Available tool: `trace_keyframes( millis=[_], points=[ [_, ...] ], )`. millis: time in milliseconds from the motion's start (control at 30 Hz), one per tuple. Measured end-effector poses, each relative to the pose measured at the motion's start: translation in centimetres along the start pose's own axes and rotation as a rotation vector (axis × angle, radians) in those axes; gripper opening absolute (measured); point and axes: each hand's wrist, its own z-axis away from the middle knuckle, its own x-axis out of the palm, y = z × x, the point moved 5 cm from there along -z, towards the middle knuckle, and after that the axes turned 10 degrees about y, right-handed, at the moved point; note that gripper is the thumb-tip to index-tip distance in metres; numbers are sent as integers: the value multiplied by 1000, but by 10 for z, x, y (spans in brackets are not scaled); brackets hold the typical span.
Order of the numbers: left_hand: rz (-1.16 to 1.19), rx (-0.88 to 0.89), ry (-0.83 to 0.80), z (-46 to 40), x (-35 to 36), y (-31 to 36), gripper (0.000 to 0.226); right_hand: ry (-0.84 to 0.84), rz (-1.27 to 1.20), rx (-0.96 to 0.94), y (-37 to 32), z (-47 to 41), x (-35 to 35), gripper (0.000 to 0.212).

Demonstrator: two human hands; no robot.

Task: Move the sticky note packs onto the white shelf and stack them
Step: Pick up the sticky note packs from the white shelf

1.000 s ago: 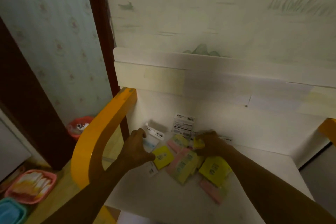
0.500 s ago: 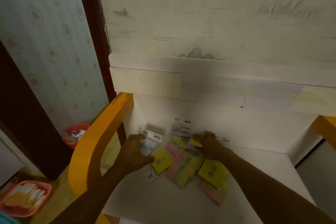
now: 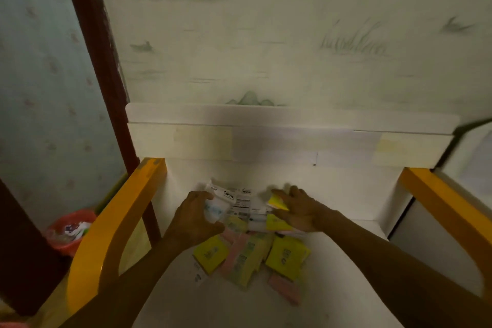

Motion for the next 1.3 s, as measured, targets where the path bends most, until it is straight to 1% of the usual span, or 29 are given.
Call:
trace_keyframes(
  millis=[100, 200, 333, 433, 567, 667, 833, 1000, 1167, 1200, 1300],
  points=[
    [11, 100, -2, -8, 4, 32, 78, 59, -4, 17, 17, 18, -29, 66],
    [1, 227, 36, -11, 8, 72, 75, 139, -45, 44, 38, 40, -61, 67],
    [25, 291, 12, -7, 16, 128, 76, 241, -3, 81, 73, 79, -103, 73],
    [53, 342, 35, 3, 24, 174, 81, 290, 78, 121, 108, 115, -132, 73],
    [71, 403, 51, 27, 39, 244, 73, 364, 109, 147, 162, 175, -161, 74],
    [111, 433, 78, 56, 56, 300, 73, 403, 43, 168, 206, 225, -176, 75],
    [138, 492, 94, 117, 94, 388, 77, 416, 31, 205, 273, 302, -190, 78],
    [120, 503, 36, 152, 143, 453, 90, 419, 69, 265, 336, 371, -205, 79],
    [102, 530, -40, 163, 193, 514, 89, 462, 37, 378, 405, 430, -225, 81],
    [104, 536, -60, 165, 203, 528, 87, 474, 33, 403, 418, 441, -227, 82],
    [105, 542, -99, 169, 235, 566, 70, 485, 35, 478, 462, 467, -228, 83]
  ],
)
